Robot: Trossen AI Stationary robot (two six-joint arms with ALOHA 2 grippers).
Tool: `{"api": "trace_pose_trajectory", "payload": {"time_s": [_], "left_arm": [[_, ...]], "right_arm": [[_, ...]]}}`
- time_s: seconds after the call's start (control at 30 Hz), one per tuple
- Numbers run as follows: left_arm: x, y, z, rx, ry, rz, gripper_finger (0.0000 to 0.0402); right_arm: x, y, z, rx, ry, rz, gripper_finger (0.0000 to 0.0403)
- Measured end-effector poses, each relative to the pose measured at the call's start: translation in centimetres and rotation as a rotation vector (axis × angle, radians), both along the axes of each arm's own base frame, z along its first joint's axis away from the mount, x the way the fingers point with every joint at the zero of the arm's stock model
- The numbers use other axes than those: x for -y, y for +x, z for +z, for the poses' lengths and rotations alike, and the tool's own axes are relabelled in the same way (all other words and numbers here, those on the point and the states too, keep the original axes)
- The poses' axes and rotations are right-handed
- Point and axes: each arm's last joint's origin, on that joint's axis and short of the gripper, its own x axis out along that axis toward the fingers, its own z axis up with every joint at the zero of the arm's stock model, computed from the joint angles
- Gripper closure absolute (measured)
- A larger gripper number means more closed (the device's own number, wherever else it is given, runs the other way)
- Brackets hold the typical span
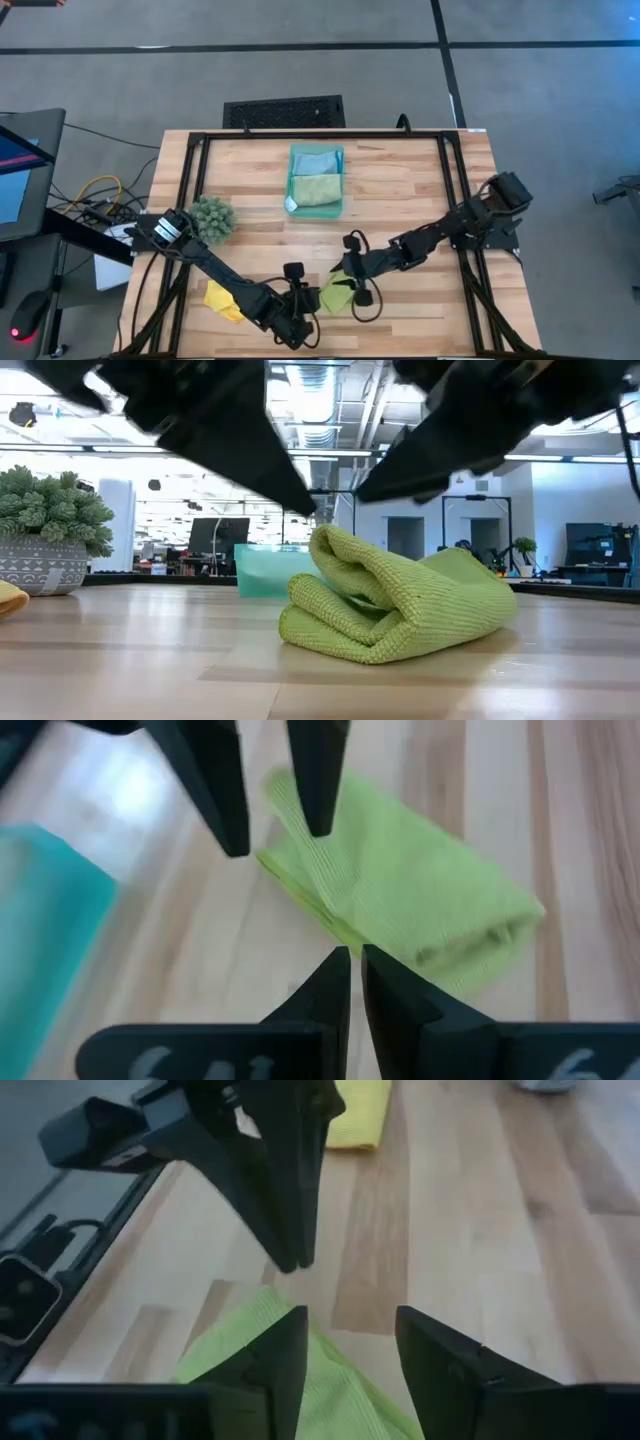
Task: Fold microfiber towels
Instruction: Fold the light green microfiber cloth
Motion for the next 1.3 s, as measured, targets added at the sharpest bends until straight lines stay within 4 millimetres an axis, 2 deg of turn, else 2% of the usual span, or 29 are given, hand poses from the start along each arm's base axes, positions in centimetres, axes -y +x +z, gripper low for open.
{"api": "trace_pose_trajectory", "payload": {"time_s": [0.13,0.23,0.3,0.47,0.63,0.83,0.97,1.17,1.3], "left_arm": [[0.2,0.7,0.8,0.098,0.013,0.024,0.0379],[0.3,1.8,1.0,0.14,-0.019,-0.03,0.0379],[0.1,2.5,0.8,0.138,-0.041,-0.084,0.0379],[-1.0,4.2,-1.7,0.09,-0.109,-0.124,0.0379],[-2.4,3.8,-2.8,-0.046,-0.21,-0.042,0.0379],[-1.3,3.1,-2.8,-0.072,-0.274,-0.057,0.0379],[-0.5,3.4,-1.6,-0.059,-0.291,-0.06,0.0379],[0.7,3.3,0.8,-0.067,-0.259,-0.024,0.0379],[1.3,2.0,1.0,-0.117,-0.238,0.039,0.0379]], "right_arm": [[-0.5,-1.4,1.7,-0.012,-0.042,-0.003,0.0239],[-0.8,-2.4,1.7,-0.02,-0.034,0.012,0.026],[-0.6,-3.0,0.7,-0.045,-0.028,0.009,0.0277],[0.8,-3.5,-1.7,-0.121,0.001,-0.068,0.0312],[2.2,-3.2,-3.4,-0.168,0.033,-0.152,0.033],[2.4,-2.7,-5.4,-0.21,0.023,-0.171,0.0331],[2.4,-2.7,-5.2,-0.201,0.015,-0.161,0.0331],[2.2,-3.1,-2.0,-0.101,0.027,-0.119,0.0331],[1.3,-3.5,-0.9,-0.054,0.042,-0.083,0.0331]]}}
